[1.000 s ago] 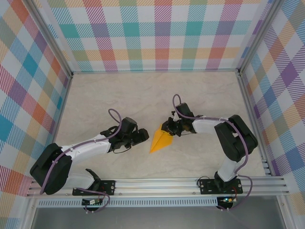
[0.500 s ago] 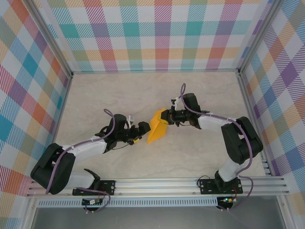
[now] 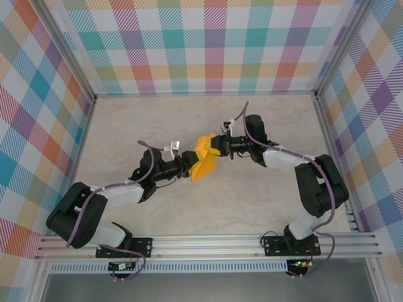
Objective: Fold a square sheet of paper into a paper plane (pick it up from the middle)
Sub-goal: Turn over the paper at the center of the table.
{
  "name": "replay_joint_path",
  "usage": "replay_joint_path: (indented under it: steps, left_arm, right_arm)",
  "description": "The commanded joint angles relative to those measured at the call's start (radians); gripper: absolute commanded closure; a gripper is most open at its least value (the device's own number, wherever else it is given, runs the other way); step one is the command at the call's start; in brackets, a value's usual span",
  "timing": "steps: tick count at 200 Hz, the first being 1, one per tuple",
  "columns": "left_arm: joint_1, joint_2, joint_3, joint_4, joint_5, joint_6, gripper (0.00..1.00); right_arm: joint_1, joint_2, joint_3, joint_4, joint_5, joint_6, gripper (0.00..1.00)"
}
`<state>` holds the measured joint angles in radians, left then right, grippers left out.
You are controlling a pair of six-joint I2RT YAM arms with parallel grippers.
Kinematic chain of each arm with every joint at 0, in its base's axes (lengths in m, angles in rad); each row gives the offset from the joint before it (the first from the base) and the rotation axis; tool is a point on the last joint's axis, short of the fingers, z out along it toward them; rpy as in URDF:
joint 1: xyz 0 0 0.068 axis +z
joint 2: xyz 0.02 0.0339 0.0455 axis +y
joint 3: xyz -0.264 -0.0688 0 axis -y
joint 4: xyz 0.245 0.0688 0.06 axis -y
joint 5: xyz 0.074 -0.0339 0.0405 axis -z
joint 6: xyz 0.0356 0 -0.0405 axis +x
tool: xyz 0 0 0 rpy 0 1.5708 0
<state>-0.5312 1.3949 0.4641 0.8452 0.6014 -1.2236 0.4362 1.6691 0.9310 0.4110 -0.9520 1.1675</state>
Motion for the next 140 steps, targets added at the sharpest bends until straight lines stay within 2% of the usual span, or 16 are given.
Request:
replay_joint_path:
  steps: [1, 47, 79, 108, 140]
  left_arm:
    - [0.013, -0.027, -0.019, 0.121, -0.016, -0.048, 0.56]
    - [0.013, -0.131, -0.025, 0.011, -0.052, 0.012, 0.78]
    - [0.013, -0.176, -0.002, -0.120, -0.057, 0.076, 0.91]
    - [0.013, -0.225, 0.037, -0.323, -0.082, 0.200, 0.95]
    - [0.011, -0.306, 0.151, -0.786, -0.229, 0.471, 0.96]
  right_arm:
    - [-0.001, 0.016, 0.008, 0.020, -0.036, -0.006, 0.91]
    - [-0.010, 0.021, 0.009, -0.046, -0.028, -0.052, 0.86]
    - [-0.011, 0.010, 0.030, -0.156, -0.008, -0.111, 0.73]
    - [-0.017, -0.045, 0.061, -0.353, 0.080, -0.237, 0.60]
    - [-0.016, -0.121, 0.092, -0.628, 0.309, -0.407, 0.39]
